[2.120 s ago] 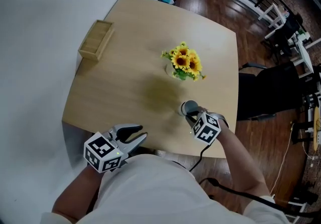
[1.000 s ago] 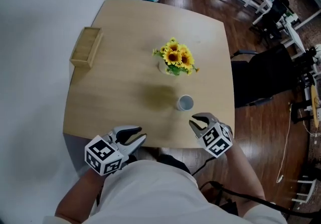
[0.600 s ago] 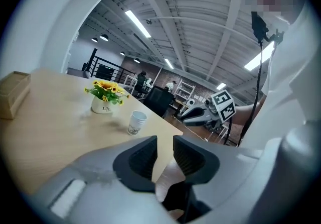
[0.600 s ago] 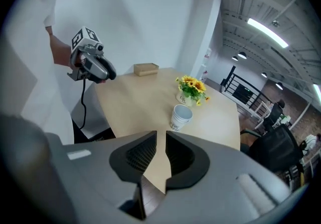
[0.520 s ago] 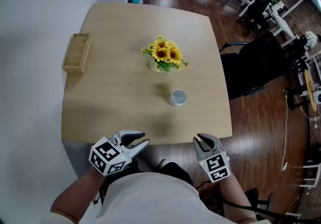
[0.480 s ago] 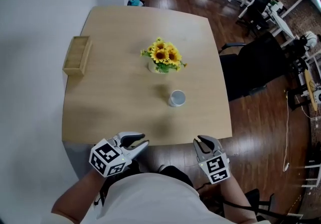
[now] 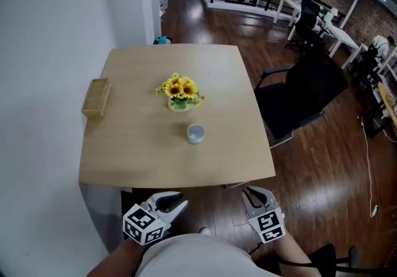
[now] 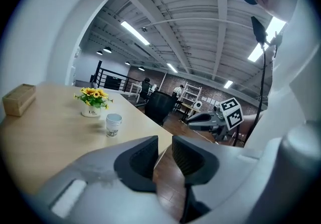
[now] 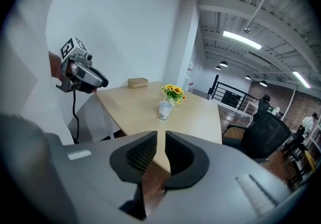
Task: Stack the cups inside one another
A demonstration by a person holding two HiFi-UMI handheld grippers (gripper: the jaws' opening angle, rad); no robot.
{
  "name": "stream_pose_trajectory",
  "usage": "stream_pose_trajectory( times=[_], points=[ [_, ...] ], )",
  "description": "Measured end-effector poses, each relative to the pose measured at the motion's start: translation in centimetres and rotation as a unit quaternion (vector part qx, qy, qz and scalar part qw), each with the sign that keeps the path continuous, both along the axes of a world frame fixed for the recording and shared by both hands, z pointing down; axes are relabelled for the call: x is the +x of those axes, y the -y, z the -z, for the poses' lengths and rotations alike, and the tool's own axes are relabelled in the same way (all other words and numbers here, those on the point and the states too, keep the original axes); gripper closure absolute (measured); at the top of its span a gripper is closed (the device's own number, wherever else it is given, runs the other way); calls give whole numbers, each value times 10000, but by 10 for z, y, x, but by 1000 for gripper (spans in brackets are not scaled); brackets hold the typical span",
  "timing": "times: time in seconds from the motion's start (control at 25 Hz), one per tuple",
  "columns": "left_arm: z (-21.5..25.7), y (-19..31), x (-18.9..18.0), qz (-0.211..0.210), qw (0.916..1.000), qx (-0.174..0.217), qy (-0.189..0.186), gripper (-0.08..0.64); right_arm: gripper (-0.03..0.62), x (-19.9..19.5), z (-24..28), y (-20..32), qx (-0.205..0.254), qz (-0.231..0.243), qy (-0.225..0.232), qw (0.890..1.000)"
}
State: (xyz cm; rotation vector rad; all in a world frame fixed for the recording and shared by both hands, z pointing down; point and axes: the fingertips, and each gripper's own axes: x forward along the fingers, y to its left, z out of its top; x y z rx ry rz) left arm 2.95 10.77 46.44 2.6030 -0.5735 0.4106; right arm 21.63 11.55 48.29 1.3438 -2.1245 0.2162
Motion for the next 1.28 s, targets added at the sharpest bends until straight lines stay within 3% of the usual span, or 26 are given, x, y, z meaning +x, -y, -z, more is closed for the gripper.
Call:
stream_pose_trajectory(
  times=[0.2,0.4,0.88,1.28],
  points=[
    [11,-38,14,201,9995,195,138,465,537,0,1,-41,-183,509,424,9976],
    [13,-75,30,304,9993,151,171,465,540,-16,0,-71,-388,986,464,9933],
    [25,-99,38,248,9987,364,250,465,543,-44,15,-84,-121,1332,665,9888],
    [26,-92,47,157,9985,435,277,465,549,-38,20,-79,2,1284,595,9899]
  ],
)
